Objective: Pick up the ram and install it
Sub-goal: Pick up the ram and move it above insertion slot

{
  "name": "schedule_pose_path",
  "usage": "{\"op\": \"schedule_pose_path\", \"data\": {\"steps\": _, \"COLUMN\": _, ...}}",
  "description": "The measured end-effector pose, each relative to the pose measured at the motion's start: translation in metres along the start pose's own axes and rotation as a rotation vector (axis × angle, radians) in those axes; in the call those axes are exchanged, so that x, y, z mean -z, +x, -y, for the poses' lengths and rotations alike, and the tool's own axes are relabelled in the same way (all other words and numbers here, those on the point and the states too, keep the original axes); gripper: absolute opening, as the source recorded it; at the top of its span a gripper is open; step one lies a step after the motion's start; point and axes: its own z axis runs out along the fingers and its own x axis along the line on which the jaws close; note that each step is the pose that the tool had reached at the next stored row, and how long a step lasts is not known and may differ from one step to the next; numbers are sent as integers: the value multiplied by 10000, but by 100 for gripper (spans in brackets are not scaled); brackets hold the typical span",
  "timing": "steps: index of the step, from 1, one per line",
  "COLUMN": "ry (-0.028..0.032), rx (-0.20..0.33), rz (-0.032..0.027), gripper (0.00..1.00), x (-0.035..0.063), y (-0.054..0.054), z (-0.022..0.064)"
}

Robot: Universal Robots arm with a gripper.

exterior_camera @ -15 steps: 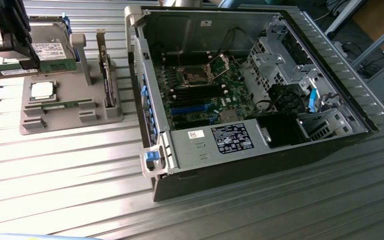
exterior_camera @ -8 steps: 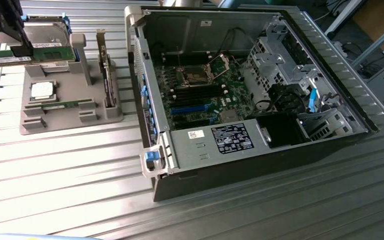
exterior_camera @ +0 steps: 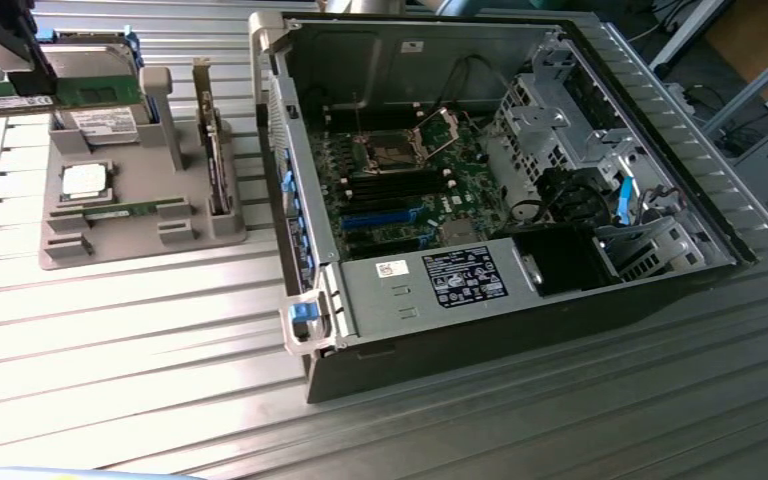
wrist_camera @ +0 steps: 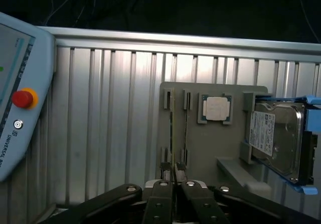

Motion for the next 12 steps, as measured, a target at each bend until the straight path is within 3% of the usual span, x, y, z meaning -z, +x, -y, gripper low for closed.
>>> {"op": "schedule_pose_path", "data": {"steps": 7, "ry": -2, "rx": 0, "rz": -1, "gripper": 13, "x": 4, "y": 0, "z": 5}}
{"op": "schedule_pose_path", "data": {"steps": 12, "ry": -2, "rx": 0, "rz": -5, "gripper": 13, "x": 4, "y": 3, "z": 54}}
